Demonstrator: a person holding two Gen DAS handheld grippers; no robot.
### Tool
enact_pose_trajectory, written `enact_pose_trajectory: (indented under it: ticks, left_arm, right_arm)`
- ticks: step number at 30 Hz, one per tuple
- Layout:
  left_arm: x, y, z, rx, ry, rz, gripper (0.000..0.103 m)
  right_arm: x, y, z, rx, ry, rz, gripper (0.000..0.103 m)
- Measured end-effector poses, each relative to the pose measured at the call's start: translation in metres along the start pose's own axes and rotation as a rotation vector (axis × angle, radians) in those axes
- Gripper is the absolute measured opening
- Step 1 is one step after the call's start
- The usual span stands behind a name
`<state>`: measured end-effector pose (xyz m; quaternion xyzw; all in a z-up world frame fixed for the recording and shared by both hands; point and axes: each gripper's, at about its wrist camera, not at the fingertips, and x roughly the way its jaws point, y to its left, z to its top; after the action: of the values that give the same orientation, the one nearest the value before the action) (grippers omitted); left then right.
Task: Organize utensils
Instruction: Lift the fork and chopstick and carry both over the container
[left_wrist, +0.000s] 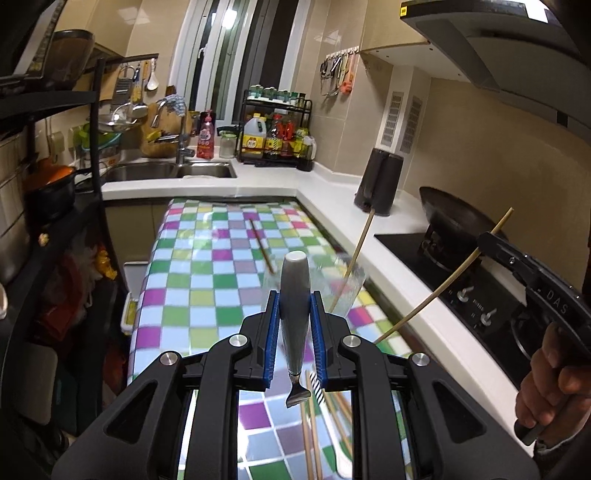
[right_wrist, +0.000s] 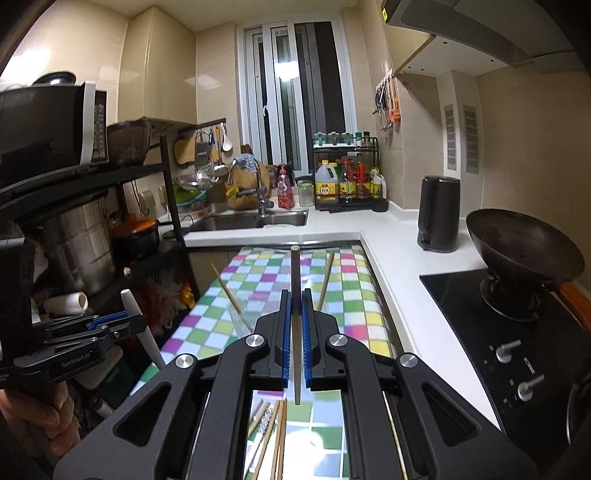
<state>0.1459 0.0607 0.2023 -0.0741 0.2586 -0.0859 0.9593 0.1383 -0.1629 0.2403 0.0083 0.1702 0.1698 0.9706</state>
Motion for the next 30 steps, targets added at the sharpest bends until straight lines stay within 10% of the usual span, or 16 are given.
enact_pose_trajectory:
  ticks: [13,30]
  left_arm:
    - [0.046,-0.016,0.107,0.024,-0.106,-0.073,0.017]
    - [0.178,0.011,0.056,0.000,0.168,-0.046,0.017]
  right_arm:
    - [0.054,-0.007,0.072,0.003,-0.078,0.013,0.006]
    - [0.148,-0.013,-0.002,0.029,0.134,0.018,0.006]
